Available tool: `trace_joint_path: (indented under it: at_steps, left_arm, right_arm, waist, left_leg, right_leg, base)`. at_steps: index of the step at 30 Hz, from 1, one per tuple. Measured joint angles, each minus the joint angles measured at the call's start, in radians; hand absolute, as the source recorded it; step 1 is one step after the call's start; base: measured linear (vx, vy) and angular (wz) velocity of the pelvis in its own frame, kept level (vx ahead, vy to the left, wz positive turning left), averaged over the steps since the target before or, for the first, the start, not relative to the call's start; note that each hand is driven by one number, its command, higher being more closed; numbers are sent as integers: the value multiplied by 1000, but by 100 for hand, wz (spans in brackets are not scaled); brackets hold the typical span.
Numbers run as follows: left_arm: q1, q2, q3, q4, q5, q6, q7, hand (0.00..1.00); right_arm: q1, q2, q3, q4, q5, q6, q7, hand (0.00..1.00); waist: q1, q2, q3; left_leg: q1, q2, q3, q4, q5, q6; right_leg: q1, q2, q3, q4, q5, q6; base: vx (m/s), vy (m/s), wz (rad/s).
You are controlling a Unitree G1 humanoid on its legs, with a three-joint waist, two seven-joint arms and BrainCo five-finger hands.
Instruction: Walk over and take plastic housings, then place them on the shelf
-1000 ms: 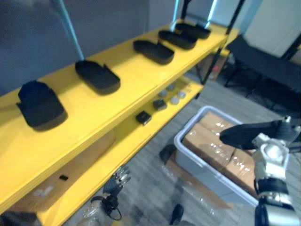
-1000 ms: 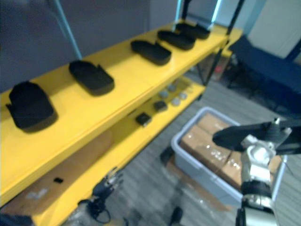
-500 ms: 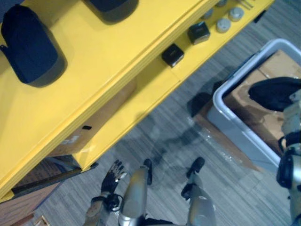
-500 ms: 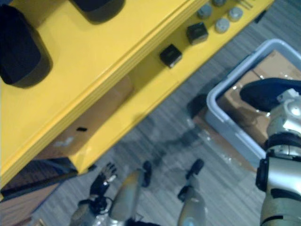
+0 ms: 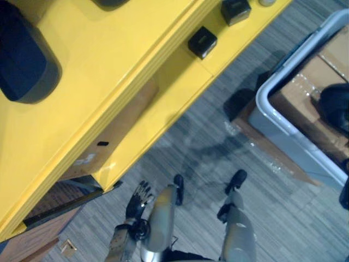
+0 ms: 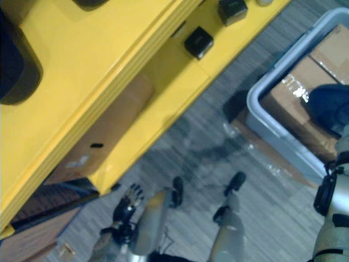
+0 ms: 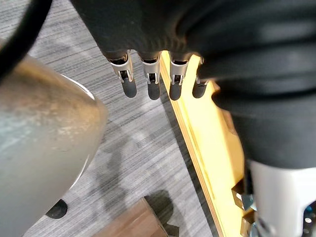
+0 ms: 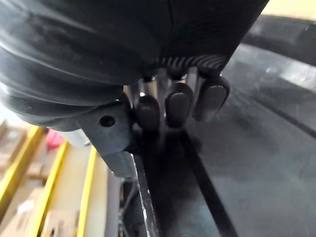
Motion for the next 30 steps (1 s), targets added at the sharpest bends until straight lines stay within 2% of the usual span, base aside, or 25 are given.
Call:
trace_joint_path:
  at_steps: [3, 4, 8, 16, 19, 20, 22, 25, 30]
  left_arm:
    - [-6, -1, -5, 1, -31, 0, 6, 0]
    - [-6, -1, -5, 0, -36, 0, 6, 0]
    - [-7, -1, -29, 1, -38, -3, 6, 0]
    - [-7, -1, -38, -4, -66, -30, 6, 0]
    - [-7, -1, -38, -4, -67, -39, 4, 0]
    - [-7, -1, -38, -4, -66, -39, 4, 0]
    - [-7, -1, -37, -6, -66, -52, -5, 0]
    - [-6, -1, -32, -27, -65, -78, -15, 0]
    - [-4, 0, -16, -74, -42, -95, -16, 0]
  right_arm:
    - [-28, -6, 0, 27, 14, -12, 0, 100]
    - [-36, -10, 1, 38, 15, -11, 0, 0]
    - [-40, -25, 15, 58, 14, -12, -3, 0]
    - [-57, -26, 42, 108, -1, -16, 4, 0]
    - [-58, -26, 61, 108, -89, -64, -3, 0]
    - [-59, -26, 62, 107, -110, -74, -4, 0]
    - [-68, -28, 81, 100, -175, -126, -26, 0]
    - [-68, -33, 84, 53, -260, -169, -54, 0]
    - [-64, -33, 152, -119, -398, -188, -98, 0]
  waist:
    - [0, 7, 3]
    - [1, 12, 5]
    - [11, 23, 6]
    - [22, 28, 3]
    - [39, 28, 3]
    - [39, 28, 3]
    - [35, 28, 3]
    - [30, 28, 3]
    - [3, 18, 9]
  left_leg:
    - [-11, 0, 1, 3, 0, 0]
    - [-11, -1, 0, 2, 0, 0]
    - [-25, -4, -2, -2, 2, 2]
    - [-36, -24, -13, -6, 5, 4]
    - [-37, -23, -15, -4, 5, 4]
    - [-37, -22, -16, -4, 5, 4]
    - [-36, -21, -16, 1, 4, 4]
    - [-24, -18, -10, 3, 4, 3]
    - [41, 1, 17, 3, -10, 1]
  right_leg:
    - [-12, -1, 1, 3, -1, -1]
    - [-12, -1, 1, 3, -1, -1]
    - [-29, -4, 0, 7, 3, 5]
    - [-45, -18, 1, 8, 5, 7]
    - [-45, -17, -1, 10, 4, 7]
    - [-44, -16, -2, 10, 4, 7]
    - [-42, -16, -2, 13, 4, 6]
    - [-34, -14, 4, 15, 4, 6]
    - [13, 1, 31, 11, -3, -5]
  base:
    - [-7, -1, -1]
    - [0, 0, 0]
    - [14, 4, 2]
    - [12, 7, 0]
    - [0, 0, 0]
    - [0, 0, 0]
    - [0, 0, 0]
    - [-13, -5, -4]
    - [-5, -14, -21]
